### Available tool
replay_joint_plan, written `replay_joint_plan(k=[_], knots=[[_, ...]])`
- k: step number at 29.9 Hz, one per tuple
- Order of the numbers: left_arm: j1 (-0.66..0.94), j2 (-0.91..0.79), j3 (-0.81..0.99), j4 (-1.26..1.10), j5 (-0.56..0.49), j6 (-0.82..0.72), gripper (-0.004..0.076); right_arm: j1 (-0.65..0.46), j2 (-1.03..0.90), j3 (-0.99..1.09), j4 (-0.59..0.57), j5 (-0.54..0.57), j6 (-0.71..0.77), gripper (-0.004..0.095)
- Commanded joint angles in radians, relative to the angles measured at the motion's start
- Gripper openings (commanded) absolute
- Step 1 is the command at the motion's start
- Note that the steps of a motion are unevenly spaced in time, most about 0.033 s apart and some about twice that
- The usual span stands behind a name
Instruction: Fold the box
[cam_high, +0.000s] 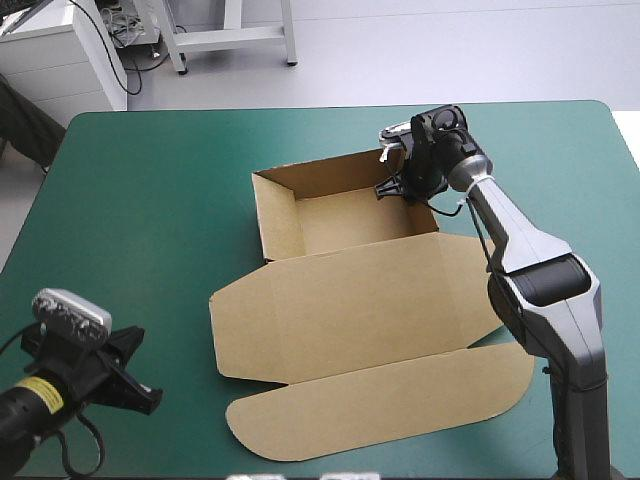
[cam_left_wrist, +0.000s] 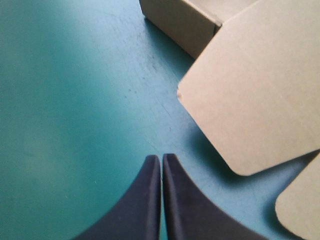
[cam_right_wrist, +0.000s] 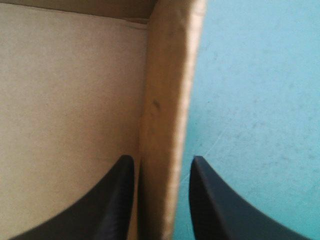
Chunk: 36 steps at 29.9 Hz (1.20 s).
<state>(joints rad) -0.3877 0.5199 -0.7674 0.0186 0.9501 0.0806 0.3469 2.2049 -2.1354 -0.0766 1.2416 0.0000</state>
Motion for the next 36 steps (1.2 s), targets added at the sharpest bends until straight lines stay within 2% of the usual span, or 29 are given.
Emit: replay_joint_plan(k=[1, 2, 6, 10, 21, 25, 28, 31, 36], knots=[[-0.004, -0.132, 0.147, -0.012, -0.135, -0.039, -0.0008, -0.032, -0.066, -0.03, -0.026, -0.003, 0.015, 0.0055], [-0.004, -0.177, 0.195, -0.019, -0.157, -0.039, -0.0008, -0.038, -0.066, -0.032, -0.026, 0.003, 0.015, -0.0021], [-0.004, -0.328, 0.323, -0.048, -0.225, -0.039, -0.0008, -0.112, -0.07, -0.032, -0.002, 0.013, 0.014, -0.002], [-0.004, -0.42, 0.339, -0.066, -0.271, -0.065, -0.0008, -0.228, -0.092, -0.032, 0.026, 0.013, 0.0, -0.002], [-0.004, -0.437, 0.339, -0.067, -0.257, -0.07, -0.0008, -0.646, -0.166, -0.03, 0.026, 0.014, -0.05, -0.002], [-0.004, -0.437, 0.339, -0.067, -0.257, -0.07, -0.0008, -0.764, -0.166, -0.021, 0.115, 0.014, -0.055, -0.002], [-0.004, -0.437, 0.339, -0.067, -0.257, -0.07, -0.0008, -0.803, -0.162, 0.003, 0.137, 0.014, -0.094, -0.002], [-0.004, -0.437, 0.339, -0.067, -0.257, -0.07, -0.0008, -0.805, -0.149, 0.062, 0.077, 0.013, -0.094, -0.002], [-0.004, -0.437, 0.339, -0.067, -0.257, -0.07, -0.0008, -0.805, -0.129, 0.131, 0.059, 0.013, -0.094, -0.0019]])
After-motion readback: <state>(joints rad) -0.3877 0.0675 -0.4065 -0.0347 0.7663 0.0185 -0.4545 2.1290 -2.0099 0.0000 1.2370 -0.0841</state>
